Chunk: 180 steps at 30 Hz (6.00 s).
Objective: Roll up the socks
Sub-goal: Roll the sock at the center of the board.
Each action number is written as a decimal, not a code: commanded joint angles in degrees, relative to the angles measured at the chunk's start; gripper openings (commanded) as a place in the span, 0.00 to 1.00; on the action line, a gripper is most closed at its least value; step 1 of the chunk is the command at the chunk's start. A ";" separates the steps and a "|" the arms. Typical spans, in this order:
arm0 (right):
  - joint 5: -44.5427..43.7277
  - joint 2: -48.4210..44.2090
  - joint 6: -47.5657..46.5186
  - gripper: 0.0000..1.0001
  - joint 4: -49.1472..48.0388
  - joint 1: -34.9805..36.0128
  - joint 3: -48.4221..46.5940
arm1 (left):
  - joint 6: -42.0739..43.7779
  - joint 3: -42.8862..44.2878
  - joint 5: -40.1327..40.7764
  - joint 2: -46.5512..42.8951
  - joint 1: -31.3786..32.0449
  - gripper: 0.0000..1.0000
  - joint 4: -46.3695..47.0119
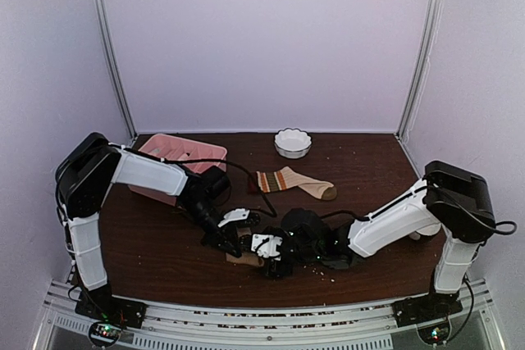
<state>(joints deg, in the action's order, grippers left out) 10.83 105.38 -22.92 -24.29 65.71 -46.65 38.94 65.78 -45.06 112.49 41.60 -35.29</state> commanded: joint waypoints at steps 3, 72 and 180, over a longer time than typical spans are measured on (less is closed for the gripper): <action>5.86 3.36 -4.88 0.70 7.01 0.38 -3.56 | 3.61 1.33 -1.07 1.85 -0.09 0.00 -3.91; 33.55 16.79 64.63 0.00 10.16 -12.42 -2.06 | -5.34 15.55 8.97 5.66 -0.30 0.46 -5.20; -7.03 -16.06 10.75 0.97 0.69 -3.76 13.62 | 5.38 19.26 -1.44 14.24 -0.64 0.00 -23.26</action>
<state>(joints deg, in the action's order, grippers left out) 4.54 90.59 5.34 -28.21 58.02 -31.44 40.49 83.92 -45.45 124.51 41.47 -54.00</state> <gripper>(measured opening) 0.985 0.040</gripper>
